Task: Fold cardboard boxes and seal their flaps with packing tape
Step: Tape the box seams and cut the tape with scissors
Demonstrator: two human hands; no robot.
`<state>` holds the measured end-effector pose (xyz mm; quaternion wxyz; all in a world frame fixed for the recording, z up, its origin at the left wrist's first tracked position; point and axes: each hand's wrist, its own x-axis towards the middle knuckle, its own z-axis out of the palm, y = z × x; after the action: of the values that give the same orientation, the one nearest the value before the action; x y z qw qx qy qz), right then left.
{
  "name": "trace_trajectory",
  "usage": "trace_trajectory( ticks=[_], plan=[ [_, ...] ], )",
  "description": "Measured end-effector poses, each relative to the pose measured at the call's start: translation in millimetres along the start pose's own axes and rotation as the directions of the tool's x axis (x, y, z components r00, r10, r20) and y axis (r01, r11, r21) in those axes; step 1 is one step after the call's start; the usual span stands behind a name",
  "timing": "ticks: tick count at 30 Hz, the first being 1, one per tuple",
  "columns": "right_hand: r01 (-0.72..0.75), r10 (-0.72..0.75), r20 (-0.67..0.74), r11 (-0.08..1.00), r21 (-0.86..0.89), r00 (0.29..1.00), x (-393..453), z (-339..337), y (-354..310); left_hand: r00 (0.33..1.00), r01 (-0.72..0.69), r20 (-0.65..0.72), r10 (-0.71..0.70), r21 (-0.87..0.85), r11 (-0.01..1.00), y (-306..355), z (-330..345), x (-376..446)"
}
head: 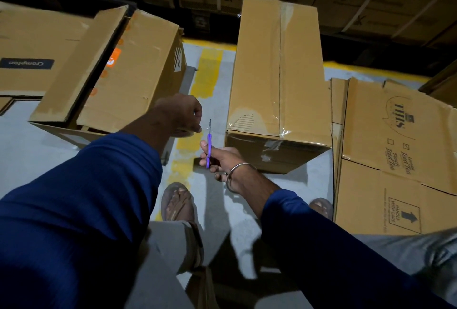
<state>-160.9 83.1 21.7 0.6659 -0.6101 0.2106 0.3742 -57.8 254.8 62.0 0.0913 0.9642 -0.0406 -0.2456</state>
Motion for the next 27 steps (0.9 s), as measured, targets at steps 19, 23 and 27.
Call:
trace_trajectory(
  ticks=[19,23,27],
  plan=[
    [0.186,-0.191,0.039,0.857,-0.48,0.981,1.0,2.8,15.1,0.988,0.135,-0.032,-0.153,-0.321,0.938,-23.7,-27.0,-31.8],
    [0.295,-0.377,-0.02,0.754,-0.586,0.926,-28.8,0.2,-12.0,0.964,0.07,-0.18,-0.193,-0.531,0.844,-20.9,-56.6,-69.6],
    [0.356,-0.539,-0.039,0.608,-0.709,0.841,-69.0,3.0,-51.1,0.909,-0.073,-0.352,-0.223,-0.662,0.746,-2.7,-92.7,-129.2]
  ],
)
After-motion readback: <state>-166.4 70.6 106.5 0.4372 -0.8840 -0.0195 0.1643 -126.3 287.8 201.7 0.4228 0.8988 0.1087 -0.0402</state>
